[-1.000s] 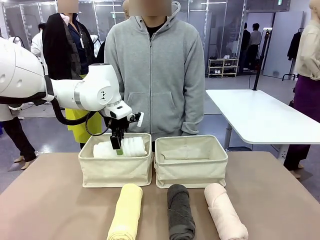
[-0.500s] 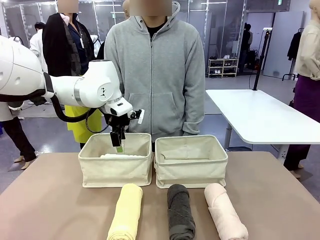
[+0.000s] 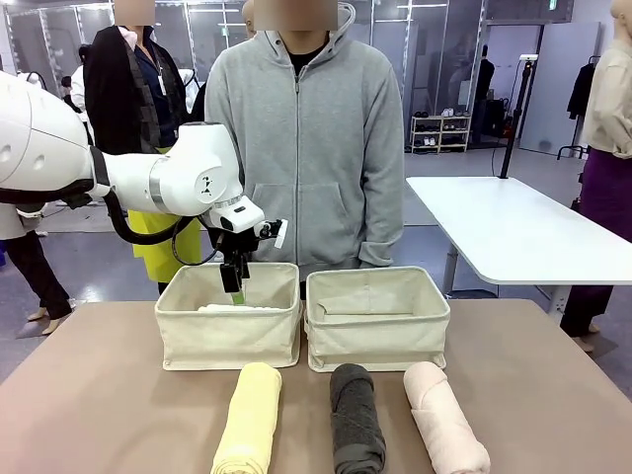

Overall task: Divide the towels into two baskets.
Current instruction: Pick up one hotel-folded towel from the bottom of the table and place it in the Fabric basket indicated by the person.

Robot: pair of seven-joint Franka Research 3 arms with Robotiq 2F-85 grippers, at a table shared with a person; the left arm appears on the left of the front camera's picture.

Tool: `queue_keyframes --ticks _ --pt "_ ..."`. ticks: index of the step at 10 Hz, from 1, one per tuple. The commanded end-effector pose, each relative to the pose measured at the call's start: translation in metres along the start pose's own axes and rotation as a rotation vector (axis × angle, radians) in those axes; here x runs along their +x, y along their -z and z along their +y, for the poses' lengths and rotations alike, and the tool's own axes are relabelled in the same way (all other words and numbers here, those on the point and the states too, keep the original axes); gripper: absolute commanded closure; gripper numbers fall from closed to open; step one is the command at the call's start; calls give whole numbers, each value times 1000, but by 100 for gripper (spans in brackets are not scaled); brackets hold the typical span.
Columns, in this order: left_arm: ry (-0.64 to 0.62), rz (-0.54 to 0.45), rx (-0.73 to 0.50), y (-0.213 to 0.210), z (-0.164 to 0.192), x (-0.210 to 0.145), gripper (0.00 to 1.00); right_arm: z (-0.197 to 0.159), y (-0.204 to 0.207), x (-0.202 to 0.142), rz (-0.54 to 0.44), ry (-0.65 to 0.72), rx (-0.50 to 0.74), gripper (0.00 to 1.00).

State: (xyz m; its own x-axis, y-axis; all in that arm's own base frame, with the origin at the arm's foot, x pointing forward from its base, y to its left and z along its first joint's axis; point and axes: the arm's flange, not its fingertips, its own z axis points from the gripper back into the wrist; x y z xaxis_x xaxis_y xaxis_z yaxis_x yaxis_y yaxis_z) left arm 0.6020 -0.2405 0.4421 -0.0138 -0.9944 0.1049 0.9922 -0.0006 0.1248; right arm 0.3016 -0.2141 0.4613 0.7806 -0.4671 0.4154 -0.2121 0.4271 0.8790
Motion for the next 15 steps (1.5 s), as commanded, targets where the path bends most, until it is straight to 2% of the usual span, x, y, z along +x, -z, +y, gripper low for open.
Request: queue_keyframes --ticks 1,5,7,8,9,11,12,14,15 --pt "-2 2 2 -1 1 -3 0 2 -1 -1 -11 -9 13 0" --pt "0 0 0 0 0 0 1 2 -1 -1 -11 -9 13 0" --pt "-73 -11 -31 -39 -6 -15 0 2 -1 -1 -11 -9 13 0" --pt "-110 -78 -54 -65 -19 -29 0 2 -1 -1 -11 -9 13 0" --pt "-161 -81 -74 -85 -37 -50 0 2 -1 -1 -11 -9 13 0" --pt "-269 -241 -192 -112 -66 -89 0 2 -1 -1 -11 -9 13 0" --pt "-310 -357 -267 -123 -85 -117 0 2 -1 -1 -11 -9 13 0" --pt "-420 -540 -400 -125 -120 -180 0 2 -1 -1 -11 -9 13 0" --pt "-488 -611 -422 -122 -140 -212 0 2 -1 -1 -11 -9 13 0"
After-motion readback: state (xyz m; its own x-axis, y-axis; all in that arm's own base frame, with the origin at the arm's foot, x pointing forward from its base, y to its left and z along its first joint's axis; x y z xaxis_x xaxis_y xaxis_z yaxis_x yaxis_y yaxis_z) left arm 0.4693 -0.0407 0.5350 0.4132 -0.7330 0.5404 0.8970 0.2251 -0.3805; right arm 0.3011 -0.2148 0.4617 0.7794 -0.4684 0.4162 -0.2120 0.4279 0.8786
